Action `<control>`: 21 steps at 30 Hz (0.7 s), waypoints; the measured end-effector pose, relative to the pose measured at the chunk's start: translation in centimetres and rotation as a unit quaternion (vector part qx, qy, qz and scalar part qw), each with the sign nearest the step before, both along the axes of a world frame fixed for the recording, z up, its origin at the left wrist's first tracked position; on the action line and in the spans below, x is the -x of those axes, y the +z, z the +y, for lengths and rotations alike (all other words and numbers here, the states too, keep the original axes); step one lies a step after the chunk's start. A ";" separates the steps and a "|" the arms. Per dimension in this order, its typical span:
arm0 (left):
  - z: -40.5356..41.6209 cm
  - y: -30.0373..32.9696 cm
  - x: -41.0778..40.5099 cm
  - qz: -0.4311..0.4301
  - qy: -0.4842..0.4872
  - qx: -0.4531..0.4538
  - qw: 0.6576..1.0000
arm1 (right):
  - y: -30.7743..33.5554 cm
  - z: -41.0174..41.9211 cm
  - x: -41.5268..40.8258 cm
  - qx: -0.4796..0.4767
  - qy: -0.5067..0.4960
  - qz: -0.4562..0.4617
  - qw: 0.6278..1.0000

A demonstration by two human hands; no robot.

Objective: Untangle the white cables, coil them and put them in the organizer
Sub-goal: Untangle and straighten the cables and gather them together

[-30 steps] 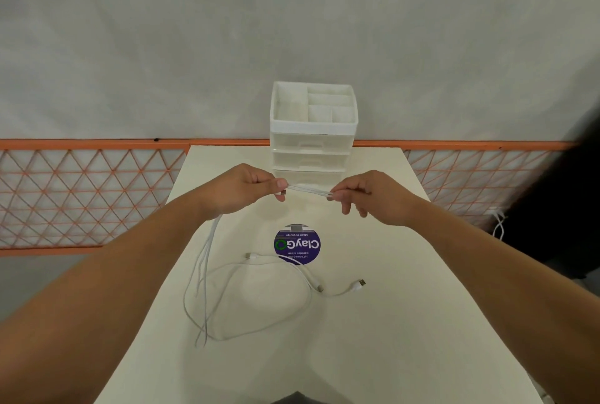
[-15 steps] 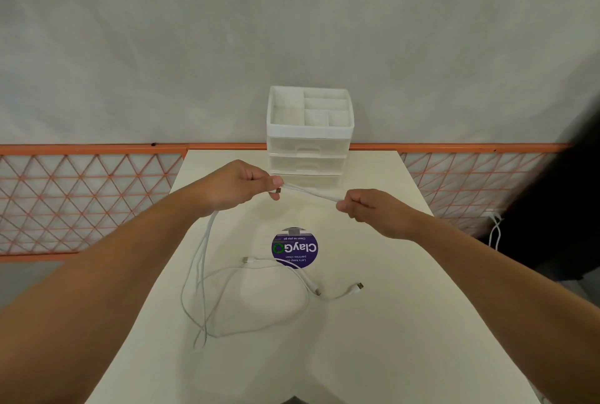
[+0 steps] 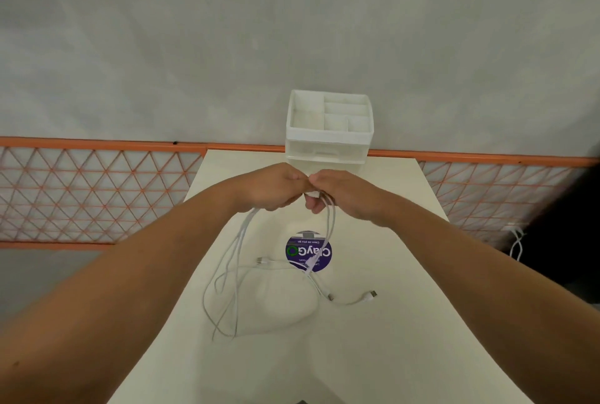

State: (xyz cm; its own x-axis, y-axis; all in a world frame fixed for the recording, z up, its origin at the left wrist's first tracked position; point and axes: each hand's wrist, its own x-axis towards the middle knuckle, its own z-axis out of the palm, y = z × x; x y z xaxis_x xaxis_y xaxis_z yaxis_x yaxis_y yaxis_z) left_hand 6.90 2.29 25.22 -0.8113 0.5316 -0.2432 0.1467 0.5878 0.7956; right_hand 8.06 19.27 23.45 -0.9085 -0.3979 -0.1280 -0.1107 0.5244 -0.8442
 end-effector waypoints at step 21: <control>-0.9 -1.6 1.8 -0.103 -0.004 -0.142 0.984 | 0.3 3.5 0.6 -0.013 0.008 0.062 0.998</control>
State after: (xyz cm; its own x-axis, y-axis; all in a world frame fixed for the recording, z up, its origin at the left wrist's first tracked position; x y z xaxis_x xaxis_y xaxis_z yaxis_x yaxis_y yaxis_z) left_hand 5.06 1.41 23.58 -0.7552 0.6088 -0.2431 -0.0315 0.3367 0.9411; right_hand 7.49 22.79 23.75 -0.9115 -0.4105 -0.0254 -0.2220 0.5430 -0.8099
